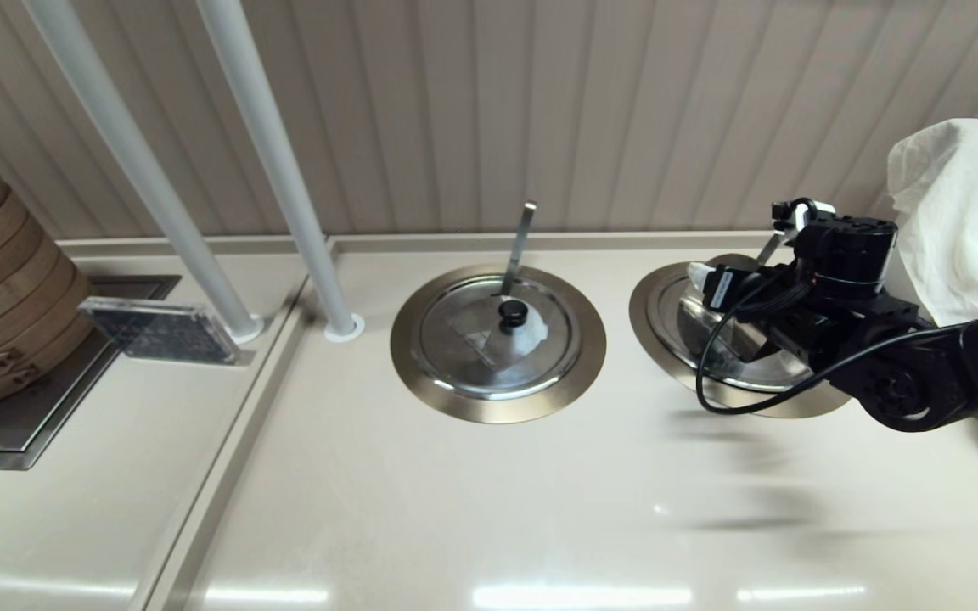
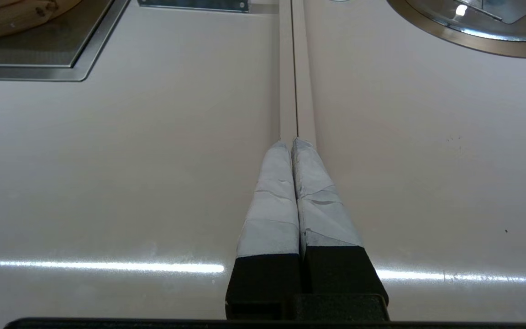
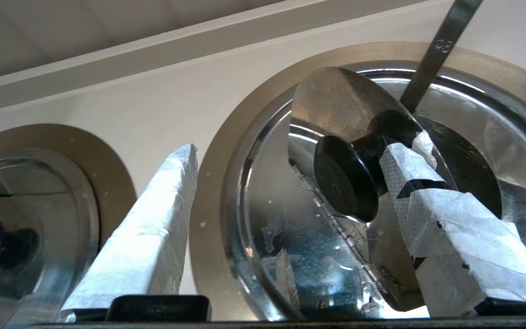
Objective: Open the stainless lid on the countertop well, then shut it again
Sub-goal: Open the lid
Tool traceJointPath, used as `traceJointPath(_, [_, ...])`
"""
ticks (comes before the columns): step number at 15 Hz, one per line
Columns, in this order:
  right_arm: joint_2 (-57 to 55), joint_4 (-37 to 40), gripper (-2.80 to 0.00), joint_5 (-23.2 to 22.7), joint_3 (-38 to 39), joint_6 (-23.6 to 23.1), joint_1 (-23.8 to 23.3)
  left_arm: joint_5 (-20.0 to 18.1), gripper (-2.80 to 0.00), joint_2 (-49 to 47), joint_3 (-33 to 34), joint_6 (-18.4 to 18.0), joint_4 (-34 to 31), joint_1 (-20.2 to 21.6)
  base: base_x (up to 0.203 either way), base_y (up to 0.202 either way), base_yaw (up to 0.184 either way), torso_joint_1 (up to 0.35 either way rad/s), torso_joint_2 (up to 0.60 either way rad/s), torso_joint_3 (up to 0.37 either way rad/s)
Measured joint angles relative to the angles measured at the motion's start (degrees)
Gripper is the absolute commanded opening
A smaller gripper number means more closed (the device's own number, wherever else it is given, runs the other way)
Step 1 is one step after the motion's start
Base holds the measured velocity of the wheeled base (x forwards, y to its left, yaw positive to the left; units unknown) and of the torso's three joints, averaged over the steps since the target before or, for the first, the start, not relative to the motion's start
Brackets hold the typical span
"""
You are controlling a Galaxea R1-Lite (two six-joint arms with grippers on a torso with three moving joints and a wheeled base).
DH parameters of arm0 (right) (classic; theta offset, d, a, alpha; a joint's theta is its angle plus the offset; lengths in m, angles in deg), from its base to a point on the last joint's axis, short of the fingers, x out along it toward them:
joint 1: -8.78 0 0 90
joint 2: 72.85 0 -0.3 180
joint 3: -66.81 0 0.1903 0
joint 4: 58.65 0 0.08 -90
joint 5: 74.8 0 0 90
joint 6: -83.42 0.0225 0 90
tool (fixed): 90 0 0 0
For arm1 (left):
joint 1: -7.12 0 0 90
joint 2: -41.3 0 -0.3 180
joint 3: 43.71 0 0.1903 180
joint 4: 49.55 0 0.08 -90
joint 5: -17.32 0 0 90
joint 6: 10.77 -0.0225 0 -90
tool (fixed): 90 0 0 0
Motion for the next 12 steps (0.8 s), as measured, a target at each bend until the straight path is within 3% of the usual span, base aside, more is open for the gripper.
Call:
traceJointPath(8, [9.52,4.26,0.00,0.18,5.24,-0.22,10.39,-0.02,-2.80,0.00,0.00,0.00,0.00,0.01,0.000,0.000,0.000,0.000,0.00,0.000])
traceJointPath(12, [10.89,5.48,0.00,0.28,5.66,-0.17,12.00,-0.02,-2.80,0.00,0.00,0.00,0.00,0.02,0.000,0.000,0.000,0.000,0.00,0.000])
